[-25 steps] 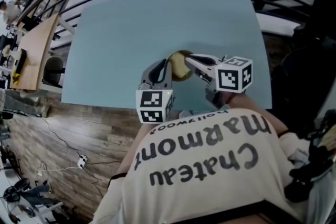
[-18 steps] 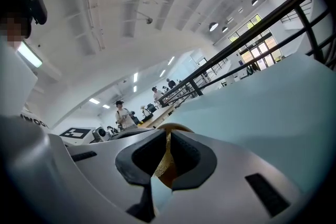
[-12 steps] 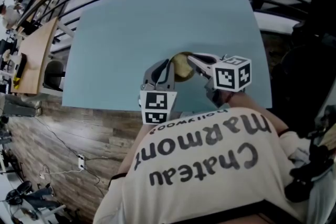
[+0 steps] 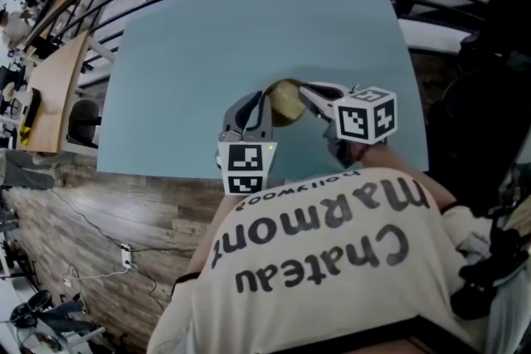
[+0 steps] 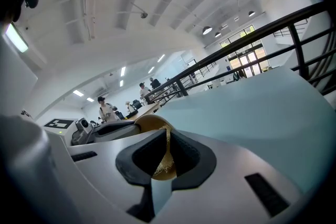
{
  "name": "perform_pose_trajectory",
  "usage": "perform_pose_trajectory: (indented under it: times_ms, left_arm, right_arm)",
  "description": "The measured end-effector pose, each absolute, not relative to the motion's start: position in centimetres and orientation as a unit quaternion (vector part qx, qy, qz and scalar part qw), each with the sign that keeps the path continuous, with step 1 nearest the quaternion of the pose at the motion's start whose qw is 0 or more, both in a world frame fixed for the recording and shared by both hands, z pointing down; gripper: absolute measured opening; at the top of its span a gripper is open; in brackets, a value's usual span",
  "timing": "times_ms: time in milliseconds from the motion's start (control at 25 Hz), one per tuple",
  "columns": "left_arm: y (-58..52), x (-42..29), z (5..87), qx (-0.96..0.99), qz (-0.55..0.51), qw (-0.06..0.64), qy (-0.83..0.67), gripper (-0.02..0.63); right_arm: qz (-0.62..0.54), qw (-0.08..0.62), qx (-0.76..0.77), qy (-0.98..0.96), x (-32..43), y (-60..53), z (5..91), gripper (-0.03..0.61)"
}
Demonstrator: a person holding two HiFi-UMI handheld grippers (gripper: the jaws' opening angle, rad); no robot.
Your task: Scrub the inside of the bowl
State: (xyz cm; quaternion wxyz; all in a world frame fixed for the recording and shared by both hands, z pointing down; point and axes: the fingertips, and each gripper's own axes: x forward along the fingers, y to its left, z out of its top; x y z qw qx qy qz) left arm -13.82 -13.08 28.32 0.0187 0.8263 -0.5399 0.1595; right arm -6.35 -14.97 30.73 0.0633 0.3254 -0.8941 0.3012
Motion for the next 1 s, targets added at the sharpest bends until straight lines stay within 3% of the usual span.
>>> perform_pose_trajectory:
  times_ms: [680, 1000]
  left_arm:
    - [-14.1, -13.1, 28.5, 0.826, 0.165, 0.019, -0.539, 0.021]
    - [-13.0, -14.8, 30.4, 0.814, 0.176, 0.055, -0.551, 0.021]
  right_arm:
    - [0.319, 0.099, 0.343, -0.878, -4.6, -15.7, 32.7, 0.049]
    - [0.341, 0.087, 0.298, -0.887, -7.6, -15.0, 32.5, 0.049]
